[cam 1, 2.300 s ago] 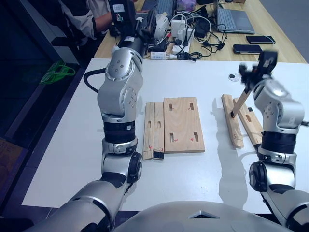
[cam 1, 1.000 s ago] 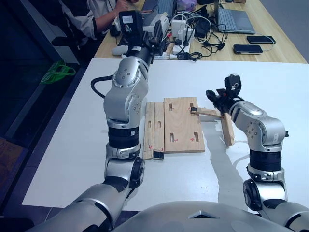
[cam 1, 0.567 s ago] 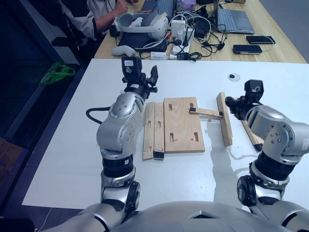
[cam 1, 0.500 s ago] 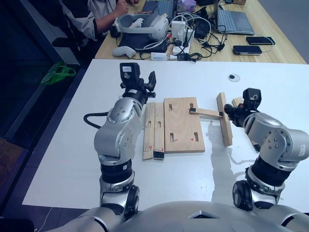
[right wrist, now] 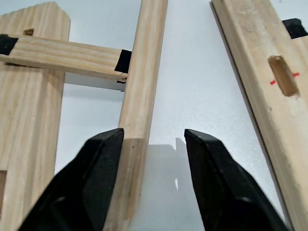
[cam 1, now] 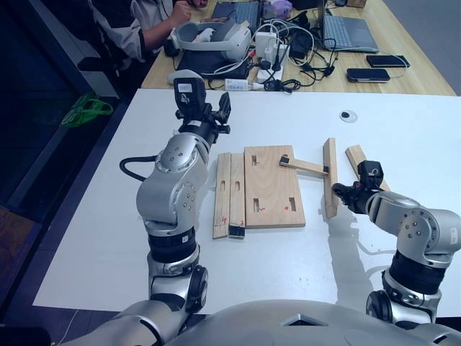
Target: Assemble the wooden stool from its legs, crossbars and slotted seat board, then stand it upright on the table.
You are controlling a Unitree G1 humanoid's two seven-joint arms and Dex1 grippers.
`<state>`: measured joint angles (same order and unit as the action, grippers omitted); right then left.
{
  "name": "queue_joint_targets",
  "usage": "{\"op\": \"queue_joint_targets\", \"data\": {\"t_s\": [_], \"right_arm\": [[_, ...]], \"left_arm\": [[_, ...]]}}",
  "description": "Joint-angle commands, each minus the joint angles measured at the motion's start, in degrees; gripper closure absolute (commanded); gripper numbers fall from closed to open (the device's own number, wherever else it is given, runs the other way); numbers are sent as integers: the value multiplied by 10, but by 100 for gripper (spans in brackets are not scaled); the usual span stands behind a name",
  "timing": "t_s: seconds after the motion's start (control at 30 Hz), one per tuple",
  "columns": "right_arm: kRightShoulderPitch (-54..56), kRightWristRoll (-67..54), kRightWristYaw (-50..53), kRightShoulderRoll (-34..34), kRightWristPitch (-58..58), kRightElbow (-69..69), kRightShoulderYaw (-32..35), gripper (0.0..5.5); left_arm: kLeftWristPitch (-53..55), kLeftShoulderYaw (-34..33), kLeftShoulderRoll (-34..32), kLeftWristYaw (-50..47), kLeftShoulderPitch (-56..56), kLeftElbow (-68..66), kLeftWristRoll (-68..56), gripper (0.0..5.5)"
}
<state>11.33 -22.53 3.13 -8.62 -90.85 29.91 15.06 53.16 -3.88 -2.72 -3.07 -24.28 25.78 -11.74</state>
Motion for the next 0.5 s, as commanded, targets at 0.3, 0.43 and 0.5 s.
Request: {"op": "queue_joint_targets", "data": {"t_s": [0.3,0.43,0.5], "right_arm": [[72,-28,106,116,-16,-19,64,248],[58,-26,142,134,-16,-27,67,210],[59,-23,153,146,-16,-44,66,210]], "left_arm": [[-8,3,-7,3,-10,-4,6,293],[-6,6,-8,8,-16,-9,3,293],[-7,7,-7,8,-19,-12,4,293]]}}
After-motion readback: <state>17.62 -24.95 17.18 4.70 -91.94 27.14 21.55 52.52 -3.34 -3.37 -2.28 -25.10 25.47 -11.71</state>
